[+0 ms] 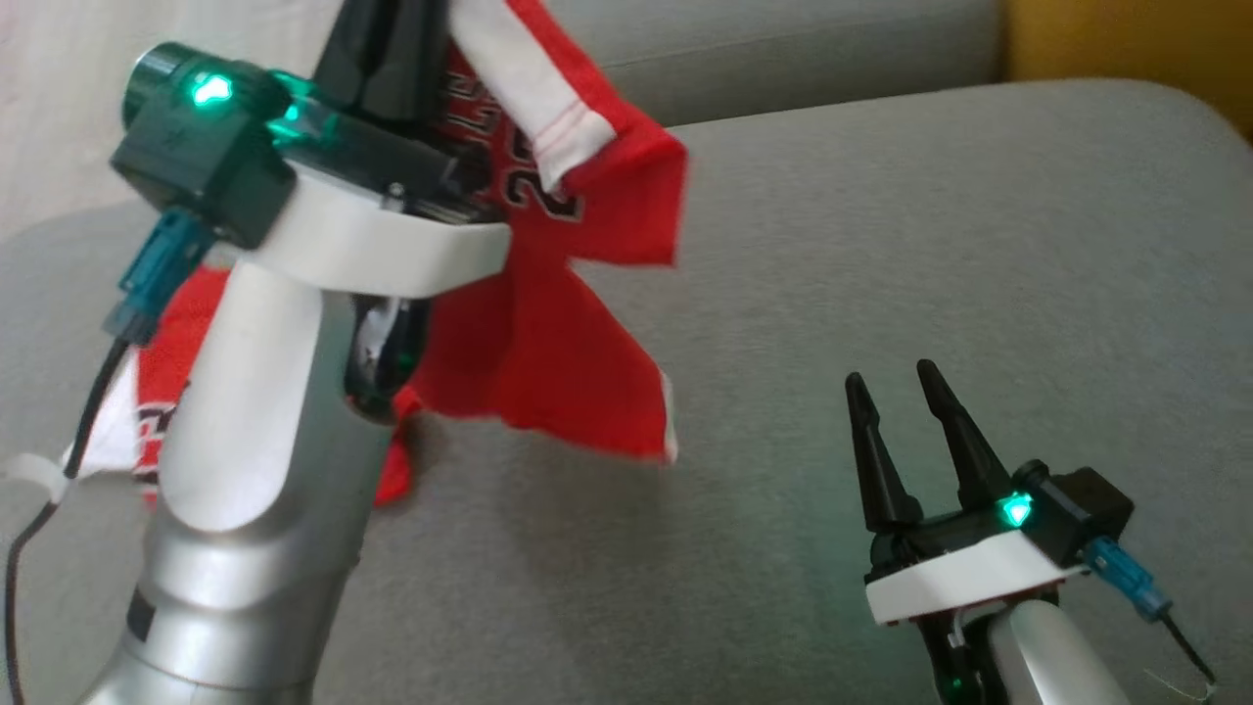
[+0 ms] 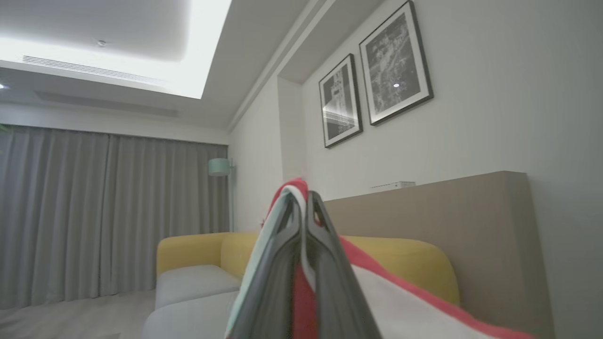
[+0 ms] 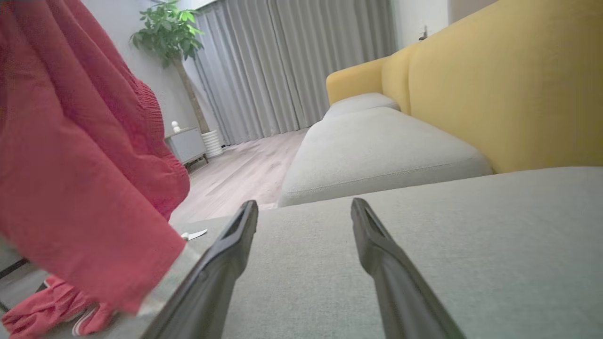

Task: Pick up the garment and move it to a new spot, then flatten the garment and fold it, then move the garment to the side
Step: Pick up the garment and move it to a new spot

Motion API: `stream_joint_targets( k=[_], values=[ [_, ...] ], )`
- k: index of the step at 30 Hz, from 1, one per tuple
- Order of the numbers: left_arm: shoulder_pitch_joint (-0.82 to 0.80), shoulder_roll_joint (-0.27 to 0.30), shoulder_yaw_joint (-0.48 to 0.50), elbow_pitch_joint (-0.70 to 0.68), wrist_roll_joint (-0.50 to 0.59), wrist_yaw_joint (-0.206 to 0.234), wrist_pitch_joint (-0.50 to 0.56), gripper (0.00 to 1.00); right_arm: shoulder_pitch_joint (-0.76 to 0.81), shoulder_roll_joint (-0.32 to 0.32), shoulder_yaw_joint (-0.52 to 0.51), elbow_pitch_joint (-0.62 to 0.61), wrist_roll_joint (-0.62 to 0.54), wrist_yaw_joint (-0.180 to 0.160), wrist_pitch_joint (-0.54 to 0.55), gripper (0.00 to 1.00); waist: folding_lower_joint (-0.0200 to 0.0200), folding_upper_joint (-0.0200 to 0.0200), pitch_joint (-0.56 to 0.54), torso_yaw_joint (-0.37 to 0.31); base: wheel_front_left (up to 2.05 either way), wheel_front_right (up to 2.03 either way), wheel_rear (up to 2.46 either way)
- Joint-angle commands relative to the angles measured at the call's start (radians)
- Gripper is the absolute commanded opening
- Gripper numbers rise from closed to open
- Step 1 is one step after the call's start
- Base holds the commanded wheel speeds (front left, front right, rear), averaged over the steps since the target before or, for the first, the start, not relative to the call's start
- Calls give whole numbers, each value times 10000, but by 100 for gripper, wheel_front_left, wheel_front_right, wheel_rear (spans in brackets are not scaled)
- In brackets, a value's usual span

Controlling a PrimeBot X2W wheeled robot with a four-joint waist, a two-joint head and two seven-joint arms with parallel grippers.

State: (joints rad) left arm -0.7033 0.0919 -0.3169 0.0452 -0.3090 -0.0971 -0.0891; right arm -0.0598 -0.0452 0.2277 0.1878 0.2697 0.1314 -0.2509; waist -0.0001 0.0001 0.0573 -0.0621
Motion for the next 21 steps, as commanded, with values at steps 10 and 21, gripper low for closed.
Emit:
stream_joint_targets(
  k=[10,21],
  values=[
    [-664,248,238,253,-32,364,630,0,-594,-50,451,-774,314,-7,-109,100,1,-1,754,-2448,0,0,0],
    [-2716,250,-585,4393,814,187,336,100,-1028,-50,1182,-1308,861,-7,-109,100,1,-1,2058,-4265,0,0,0]
  ],
)
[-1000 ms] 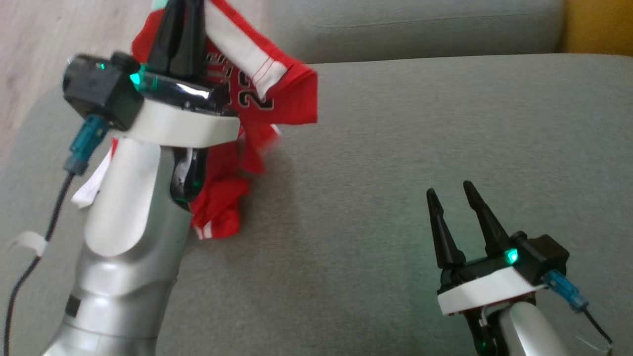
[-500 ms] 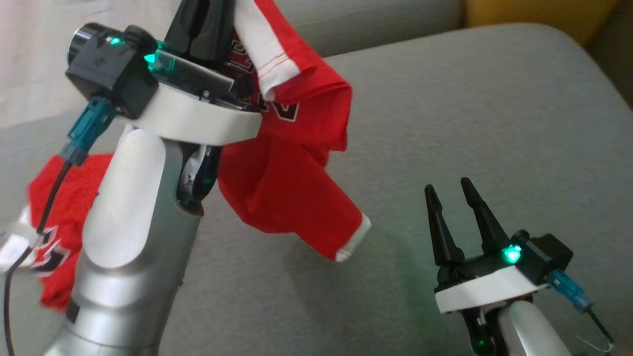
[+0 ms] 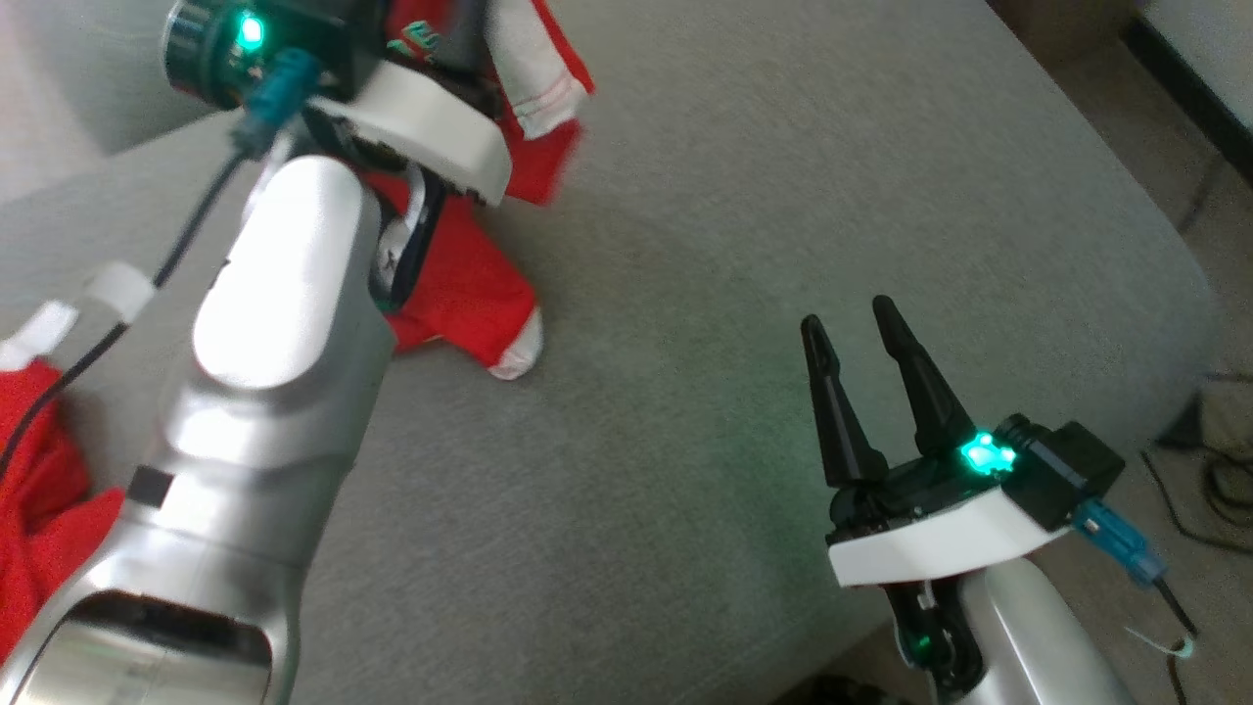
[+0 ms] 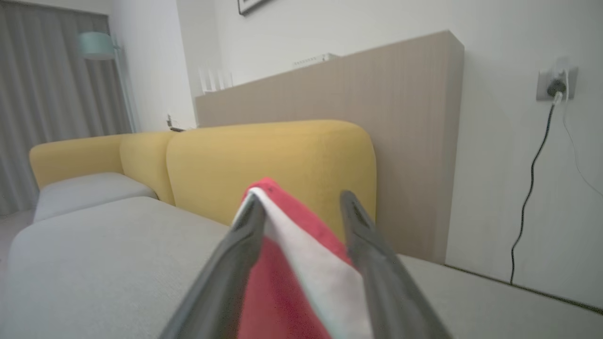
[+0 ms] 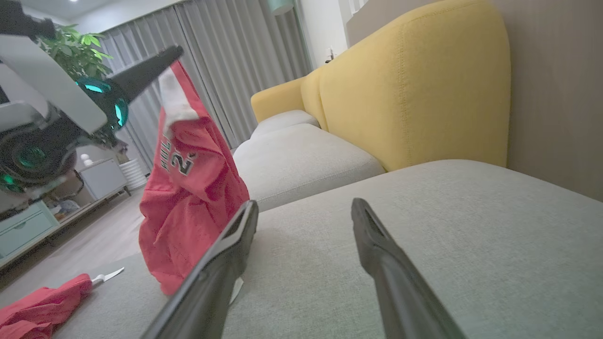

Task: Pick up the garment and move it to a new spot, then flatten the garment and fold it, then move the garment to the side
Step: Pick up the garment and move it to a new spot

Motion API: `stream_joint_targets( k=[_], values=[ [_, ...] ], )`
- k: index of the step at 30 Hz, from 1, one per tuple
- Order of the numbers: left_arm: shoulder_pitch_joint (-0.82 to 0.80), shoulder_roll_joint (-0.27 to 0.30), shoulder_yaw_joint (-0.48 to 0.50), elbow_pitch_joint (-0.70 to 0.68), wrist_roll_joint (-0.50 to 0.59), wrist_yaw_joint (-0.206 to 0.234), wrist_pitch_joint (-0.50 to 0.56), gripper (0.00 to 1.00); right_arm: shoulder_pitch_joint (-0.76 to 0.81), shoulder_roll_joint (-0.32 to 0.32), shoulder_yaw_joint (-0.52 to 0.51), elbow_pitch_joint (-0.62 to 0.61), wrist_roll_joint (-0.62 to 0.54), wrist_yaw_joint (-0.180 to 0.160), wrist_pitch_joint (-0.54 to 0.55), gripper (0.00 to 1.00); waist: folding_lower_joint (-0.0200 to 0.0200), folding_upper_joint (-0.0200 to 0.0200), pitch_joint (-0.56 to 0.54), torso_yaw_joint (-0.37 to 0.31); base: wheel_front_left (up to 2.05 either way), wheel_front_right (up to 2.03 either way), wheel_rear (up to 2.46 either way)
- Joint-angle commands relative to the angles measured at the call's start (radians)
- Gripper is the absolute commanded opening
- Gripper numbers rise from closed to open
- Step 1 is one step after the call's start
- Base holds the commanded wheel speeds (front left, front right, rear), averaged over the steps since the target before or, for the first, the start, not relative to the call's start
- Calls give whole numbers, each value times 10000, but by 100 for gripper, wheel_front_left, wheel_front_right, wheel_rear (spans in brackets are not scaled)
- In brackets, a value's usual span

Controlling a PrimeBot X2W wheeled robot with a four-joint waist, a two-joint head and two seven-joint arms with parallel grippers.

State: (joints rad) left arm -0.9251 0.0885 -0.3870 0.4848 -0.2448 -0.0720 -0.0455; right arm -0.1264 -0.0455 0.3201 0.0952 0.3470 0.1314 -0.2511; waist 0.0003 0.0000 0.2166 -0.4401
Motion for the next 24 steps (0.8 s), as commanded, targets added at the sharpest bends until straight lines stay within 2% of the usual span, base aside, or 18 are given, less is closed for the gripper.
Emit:
stream_joint_targets(
  k=[1,5,11,15,16,21,24],
  values=[
    [-614,292,12,369,239,-116,-225,100,-374,-47,283,-393,115,-7,-107,100,-3,0,497,-514,0,0,0],
    [-889,177,-300,1449,162,-324,-626,100,-361,-47,275,-392,183,-7,-107,100,-3,0,523,-442,0,0,0],
    [-1071,87,-1037,2203,-54,-537,-863,100,-360,-47,166,-249,182,-7,-107,100,-3,0,413,53,0,0,0],
    [-872,-9,-2268,2405,-466,-578,-487,100,-416,-47,71,-192,92,-7,-107,100,-3,0,280,475,0,0,0],
    [-872,-9,-2268,2405,-466,-578,-487,100,-416,-47,71,-192,92,-7,-107,100,-3,0,280,475,0,0,0],
    [-785,82,-3737,2107,-2022,-583,388,100,-503,-47,55,-121,11,-7,-107,100,-3,0,221,962,0,0,0],
    [-984,397,-4028,1890,-2527,-584,384,100,-544,-47,109,-109,54,-7,-107,100,-3,0,163,1180,0,0,0]
  ],
)
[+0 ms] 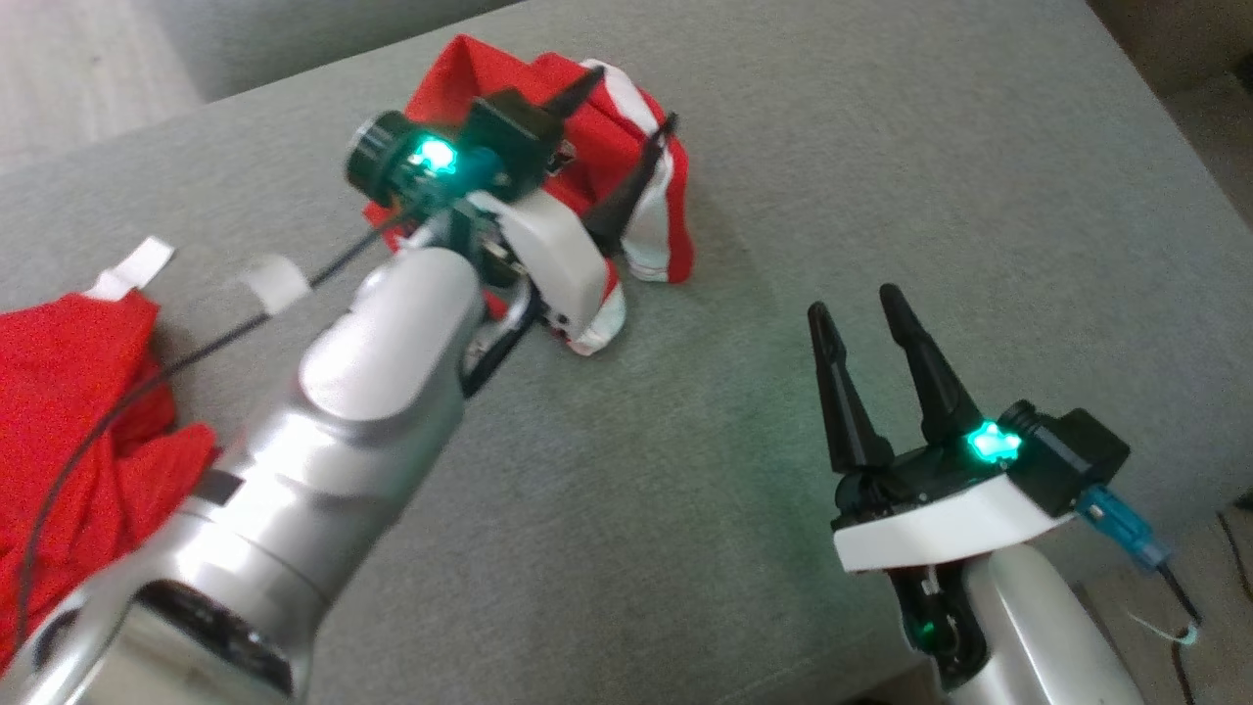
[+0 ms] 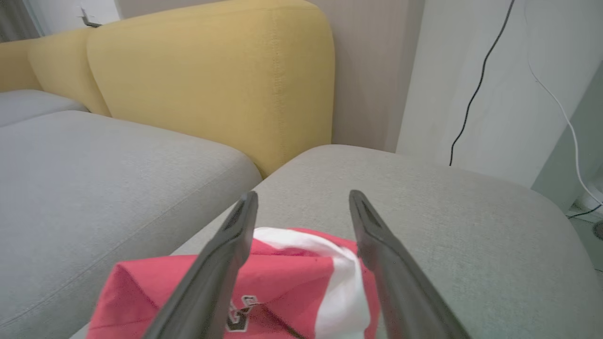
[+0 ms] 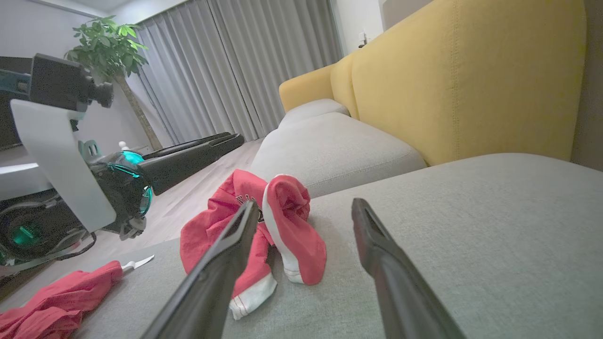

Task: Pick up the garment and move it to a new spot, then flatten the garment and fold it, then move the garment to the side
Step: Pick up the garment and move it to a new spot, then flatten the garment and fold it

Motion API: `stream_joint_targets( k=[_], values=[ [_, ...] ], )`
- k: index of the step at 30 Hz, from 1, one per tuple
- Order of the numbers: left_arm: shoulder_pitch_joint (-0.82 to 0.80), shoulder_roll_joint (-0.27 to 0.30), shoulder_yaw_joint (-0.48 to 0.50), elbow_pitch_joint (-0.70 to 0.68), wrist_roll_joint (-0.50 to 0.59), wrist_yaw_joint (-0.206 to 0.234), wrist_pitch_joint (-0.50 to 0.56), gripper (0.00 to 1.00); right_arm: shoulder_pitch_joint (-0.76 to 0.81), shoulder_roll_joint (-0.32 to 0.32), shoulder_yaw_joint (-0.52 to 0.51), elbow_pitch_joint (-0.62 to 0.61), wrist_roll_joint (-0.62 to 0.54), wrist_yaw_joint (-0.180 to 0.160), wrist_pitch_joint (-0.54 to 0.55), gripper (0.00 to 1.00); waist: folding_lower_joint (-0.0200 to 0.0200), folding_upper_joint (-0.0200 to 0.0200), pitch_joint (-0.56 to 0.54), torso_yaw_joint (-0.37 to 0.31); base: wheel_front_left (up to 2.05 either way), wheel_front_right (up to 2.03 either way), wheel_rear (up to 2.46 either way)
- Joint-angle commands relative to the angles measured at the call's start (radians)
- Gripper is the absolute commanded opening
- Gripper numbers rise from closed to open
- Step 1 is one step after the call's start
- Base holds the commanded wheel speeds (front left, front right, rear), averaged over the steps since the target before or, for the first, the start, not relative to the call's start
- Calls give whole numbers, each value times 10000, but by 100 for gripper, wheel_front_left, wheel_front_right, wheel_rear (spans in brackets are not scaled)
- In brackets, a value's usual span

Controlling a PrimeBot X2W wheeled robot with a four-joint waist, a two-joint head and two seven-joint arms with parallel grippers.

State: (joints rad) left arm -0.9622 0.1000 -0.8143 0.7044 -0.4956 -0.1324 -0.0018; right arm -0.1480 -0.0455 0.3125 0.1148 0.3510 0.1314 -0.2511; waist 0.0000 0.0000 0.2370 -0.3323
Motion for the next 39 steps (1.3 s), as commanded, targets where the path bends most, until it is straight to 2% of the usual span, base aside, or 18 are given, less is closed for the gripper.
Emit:
stream_joint_targets(
  k=[1,8,11,19,23,27,31,37,39],
  values=[
    [-674,368,222,-351,-127,20,-97,100,-324,-47,169,-298,14,-7,-107,100,0,0,-58,193,0,0,0],
    [-609,577,414,-484,-473,56,-614,100,-273,-47,-155,-211,-230,-7,-107,100,0,0,-320,1079,0,0,0],
    [-307,715,540,-668,-500,292,-999,100,-250,-47,-301,-185,-398,-7,-107,100,0,0,-503,1510,0,0,0],
    [1802,1487,1392,-1890,-562,1942,-2372,100,91,-47,-1101,-102,-897,-7,-107,100,0,0,-959,2791,0,0,0],
    [3514,1815,2029,-2926,-588,2867,-2570,100,315,-47,-1391,-58,-1186,-7,-107,100,0,0,-1073,3337,0,0,0],
    [5236,1855,2805,-4208,-313,3577,-2594,100,455,-47,-1542,-62,-1491,-7,-107,100,0,0,-1024,3725,0,0,0],
    [6255,1575,3211,-4904,106,3667,-2596,100,471,-47,-1661,-61,-1832,-7,-107,100,0,0,-898,4052,0,0,0],
    [6390,1132,3402,-5089,536,3392,-2598,100,194,-47,-1656,326,-2562,-7,-107,100,0,0,-633,4430,0,0,0],
    [6353,978,3486,-5027,648,3243,-2598,100,-76,-47,-1662,852,-2992,-7,-88,100,0,0,-495,4569,0,0,0]
  ],
)
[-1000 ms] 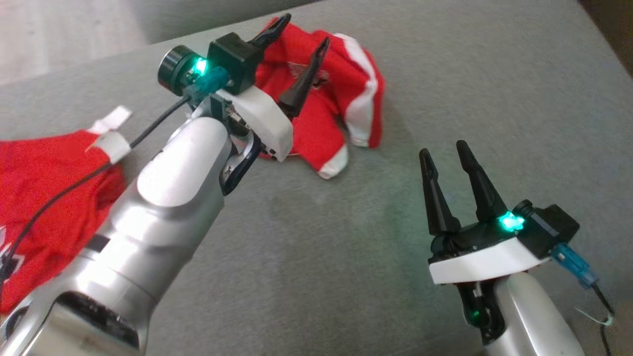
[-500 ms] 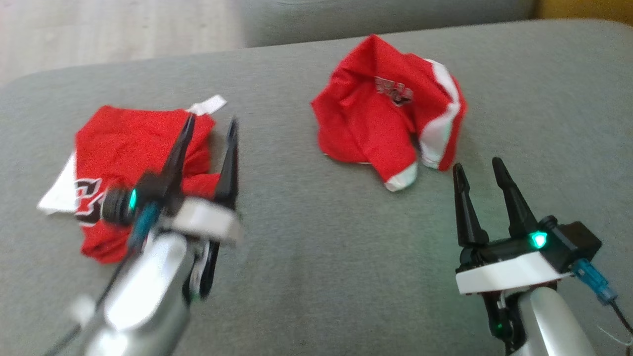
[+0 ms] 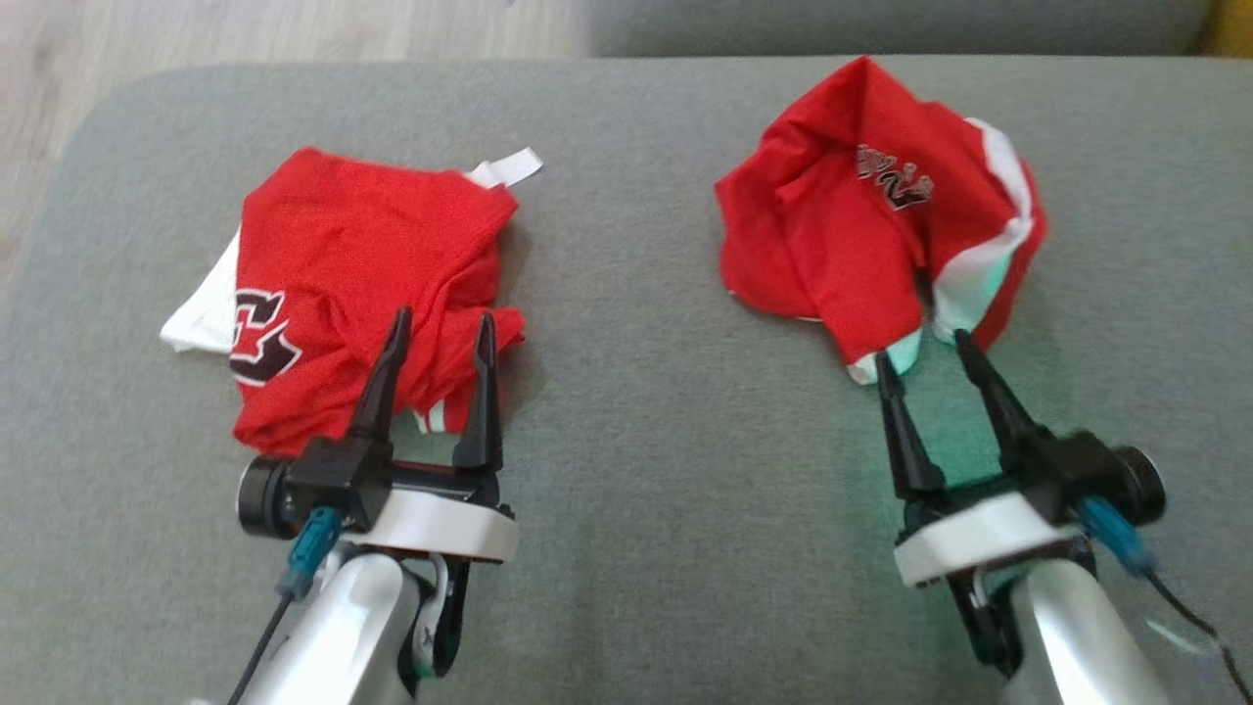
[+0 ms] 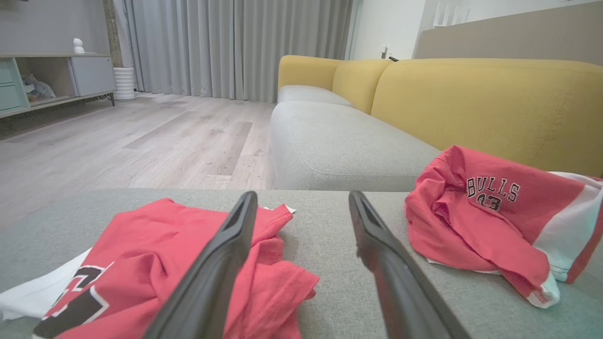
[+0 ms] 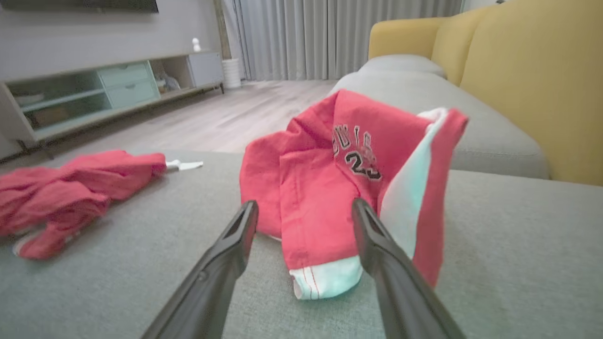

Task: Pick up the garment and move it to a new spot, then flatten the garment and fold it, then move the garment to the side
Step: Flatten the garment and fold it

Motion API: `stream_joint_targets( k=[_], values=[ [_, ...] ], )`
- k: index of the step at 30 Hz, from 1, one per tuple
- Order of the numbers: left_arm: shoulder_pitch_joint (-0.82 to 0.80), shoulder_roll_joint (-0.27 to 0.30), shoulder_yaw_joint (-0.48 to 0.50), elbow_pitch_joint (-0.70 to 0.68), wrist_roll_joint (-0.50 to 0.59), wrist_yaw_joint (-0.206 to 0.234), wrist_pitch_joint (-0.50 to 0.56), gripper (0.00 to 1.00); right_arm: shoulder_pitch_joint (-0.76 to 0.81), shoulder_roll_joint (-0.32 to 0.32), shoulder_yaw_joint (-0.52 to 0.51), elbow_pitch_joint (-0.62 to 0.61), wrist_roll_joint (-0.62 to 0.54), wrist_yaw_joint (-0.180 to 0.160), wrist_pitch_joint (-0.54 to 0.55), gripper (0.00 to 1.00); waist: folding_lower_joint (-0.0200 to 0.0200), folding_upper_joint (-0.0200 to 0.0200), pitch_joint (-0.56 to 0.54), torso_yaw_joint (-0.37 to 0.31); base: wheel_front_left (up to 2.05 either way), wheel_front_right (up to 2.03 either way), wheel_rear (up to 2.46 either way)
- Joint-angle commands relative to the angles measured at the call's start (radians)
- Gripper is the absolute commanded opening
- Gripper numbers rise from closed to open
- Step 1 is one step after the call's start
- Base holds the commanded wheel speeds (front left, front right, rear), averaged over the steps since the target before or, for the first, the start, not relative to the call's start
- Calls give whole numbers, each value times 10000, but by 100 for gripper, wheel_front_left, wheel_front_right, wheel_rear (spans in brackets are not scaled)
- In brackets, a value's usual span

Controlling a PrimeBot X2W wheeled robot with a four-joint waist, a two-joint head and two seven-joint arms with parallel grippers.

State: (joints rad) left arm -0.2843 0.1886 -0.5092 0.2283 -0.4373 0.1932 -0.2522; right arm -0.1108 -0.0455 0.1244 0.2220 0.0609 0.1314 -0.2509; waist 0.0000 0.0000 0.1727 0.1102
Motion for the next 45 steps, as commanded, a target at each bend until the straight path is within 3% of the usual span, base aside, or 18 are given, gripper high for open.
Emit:
stream_joint_targets(
  k=[1,6,16,17,18,19,28,38,41,45],
  values=[
    [-440,20,481,-217,114,-85,-94,100,-627,-47,193,88,-287,-7,13,100,0,0,220,206,0,0,0],
    [-505,-407,690,76,413,-488,-94,100,-1942,-47,145,1846,-1595,-7,1003,100,0,0,646,588,0,0,0],
    [-574,-880,1046,467,876,-957,-95,100,-2996,-47,-682,3996,-2288,-7,1552,100,0,0,826,1020,0,0,0],
    [-545,-906,1097,493,912,-979,-95,100,-3016,-47,-702,4110,-2185,-7,1482,81,0,0,800,1001,0,0,0],
    [-504,-926,1153,525,943,-997,-95,100,-3023,-47,-694,4219,-2067,-7,1399,31,0,0,758,961,0,0,0],
    [-458,-945,1199,567,968,-1026,-95,100,-3022,-47,-679,4301,-1951,-7,1277,0,0,0,711,913,0,0,0],
    [-179,-1109,1408,859,1212,-1263,-95,100,-2739,-47,266,4282,-70,-7,321,0,0,0,-11,225,0,0,0],
    [292,-1201,1832,1054,1338,-1286,-95,100,-3268,-47,3160,1460,4100,-7,423,0,0,0,-947,-425,0,0,0],
    [408,-1219,1899,1079,1349,-1290,-95,100,-3558,-47,3046,1003,5070,-7,310,0,0,0,-1095,-495,0,0,0],
    [628,-1245,2070,1040,1357,-1286,-95,100,-3773,-47,2156,788,6393,-7,68,0,0,0,-1250,-712,0,0,0]
  ],
)
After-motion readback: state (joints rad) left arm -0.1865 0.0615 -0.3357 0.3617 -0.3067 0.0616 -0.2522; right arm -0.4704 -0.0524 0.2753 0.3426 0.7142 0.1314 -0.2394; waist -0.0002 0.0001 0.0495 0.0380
